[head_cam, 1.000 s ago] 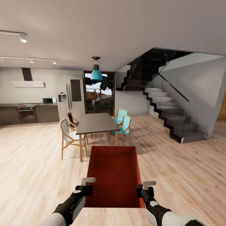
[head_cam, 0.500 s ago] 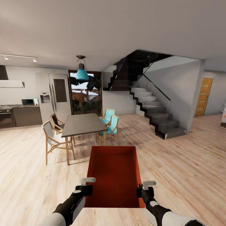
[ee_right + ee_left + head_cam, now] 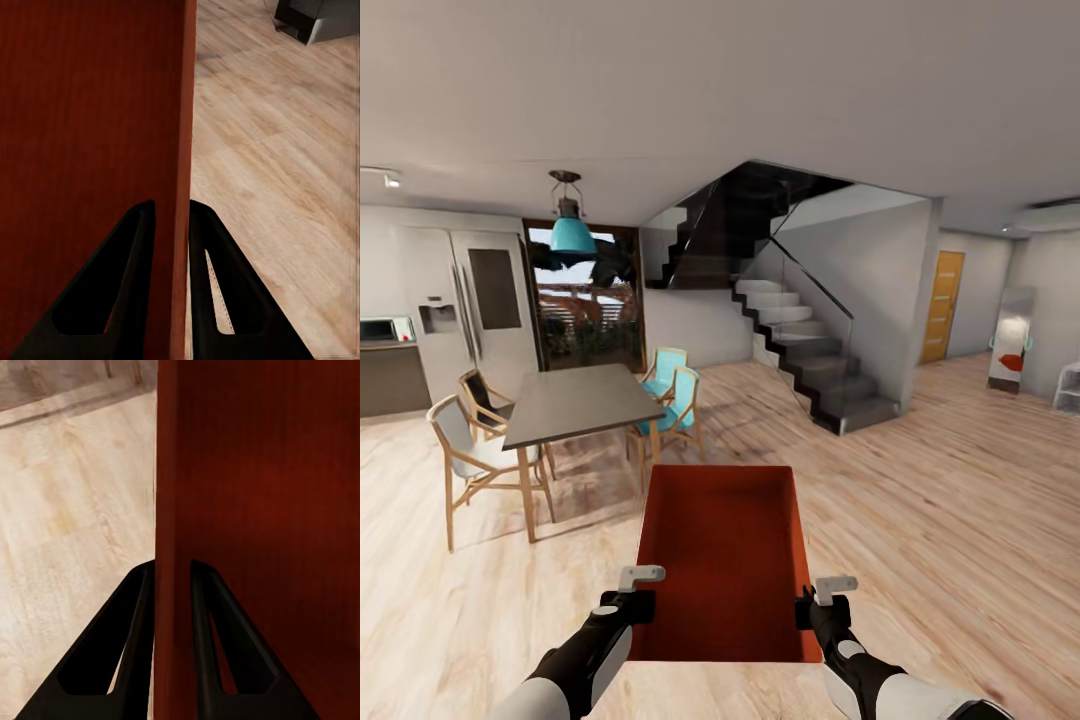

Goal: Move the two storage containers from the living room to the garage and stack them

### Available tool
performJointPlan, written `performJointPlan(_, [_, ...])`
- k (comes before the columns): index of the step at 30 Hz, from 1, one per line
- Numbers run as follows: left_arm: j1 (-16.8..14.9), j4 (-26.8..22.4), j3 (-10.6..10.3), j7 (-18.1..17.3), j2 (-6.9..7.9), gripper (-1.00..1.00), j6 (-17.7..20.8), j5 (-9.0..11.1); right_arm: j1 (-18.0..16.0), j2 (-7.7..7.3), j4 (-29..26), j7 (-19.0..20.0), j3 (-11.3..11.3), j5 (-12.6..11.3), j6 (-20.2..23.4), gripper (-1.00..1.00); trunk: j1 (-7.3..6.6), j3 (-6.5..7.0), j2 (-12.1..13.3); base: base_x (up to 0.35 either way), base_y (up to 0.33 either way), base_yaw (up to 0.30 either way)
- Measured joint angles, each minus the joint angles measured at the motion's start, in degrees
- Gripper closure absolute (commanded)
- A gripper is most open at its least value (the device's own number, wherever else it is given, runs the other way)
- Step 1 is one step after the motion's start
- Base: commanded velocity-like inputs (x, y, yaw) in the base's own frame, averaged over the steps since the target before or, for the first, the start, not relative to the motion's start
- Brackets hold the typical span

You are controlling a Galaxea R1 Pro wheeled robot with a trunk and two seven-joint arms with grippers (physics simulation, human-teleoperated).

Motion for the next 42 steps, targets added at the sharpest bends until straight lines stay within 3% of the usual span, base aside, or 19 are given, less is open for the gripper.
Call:
performJointPlan(11, [-0.01,0.06,0.04,-0.04,0.02,1.0,-0.01,-0.05,0.01,0.05,0.05,-0.01,0.25,-0.29,-0.04,1.0,-0.03,0.0,0.0,0.183,0.0,-0.282])
performJointPlan(42, [-0.01,0.12,0.04,-0.09,0.02,1.0,-0.02,0.01,0.0,-0.01,0.02,0.05,-0.02,0.07,0.05,1.0,-0.03,0.0,-0.01,0.32,0.0,-0.285])
